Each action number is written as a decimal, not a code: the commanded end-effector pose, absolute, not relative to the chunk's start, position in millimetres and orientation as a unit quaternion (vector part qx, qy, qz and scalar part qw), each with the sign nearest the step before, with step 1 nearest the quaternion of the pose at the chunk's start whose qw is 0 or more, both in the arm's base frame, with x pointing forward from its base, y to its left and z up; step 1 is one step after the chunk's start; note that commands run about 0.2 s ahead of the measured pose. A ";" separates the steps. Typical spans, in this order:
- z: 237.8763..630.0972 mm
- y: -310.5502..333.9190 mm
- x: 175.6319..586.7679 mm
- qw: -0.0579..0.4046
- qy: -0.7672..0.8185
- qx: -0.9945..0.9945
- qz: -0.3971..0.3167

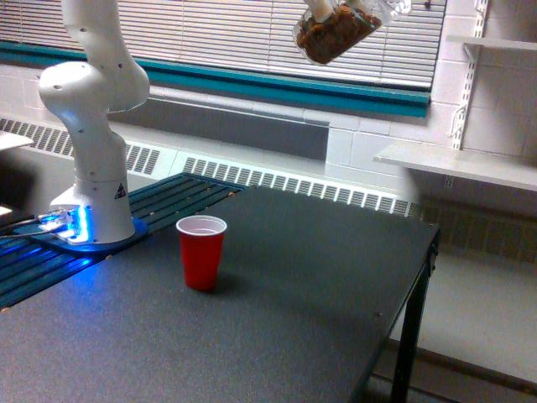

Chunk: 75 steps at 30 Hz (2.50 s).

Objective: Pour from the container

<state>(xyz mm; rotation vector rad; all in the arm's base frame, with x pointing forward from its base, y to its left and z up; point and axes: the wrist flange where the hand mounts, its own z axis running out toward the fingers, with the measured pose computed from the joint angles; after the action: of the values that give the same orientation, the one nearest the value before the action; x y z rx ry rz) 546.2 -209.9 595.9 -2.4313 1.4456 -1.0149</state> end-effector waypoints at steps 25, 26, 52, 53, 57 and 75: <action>601.9 -169.9 490.4 0.039 0.415 -0.835 -0.359; 599.8 -168.6 484.9 0.035 0.413 -0.837 -0.358; 541.9 -164.1 357.7 0.004 0.435 -0.838 -0.329; 536.6 -163.2 354.6 0.004 0.436 -0.840 -0.324; 514.8 -156.7 343.7 0.003 0.434 -0.850 -0.300; 394.1 -114.9 298.0 0.008 0.426 -0.890 -0.164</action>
<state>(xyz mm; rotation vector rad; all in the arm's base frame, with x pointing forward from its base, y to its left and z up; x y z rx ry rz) 310.3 -125.9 422.6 -2.7391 1.3607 -0.6233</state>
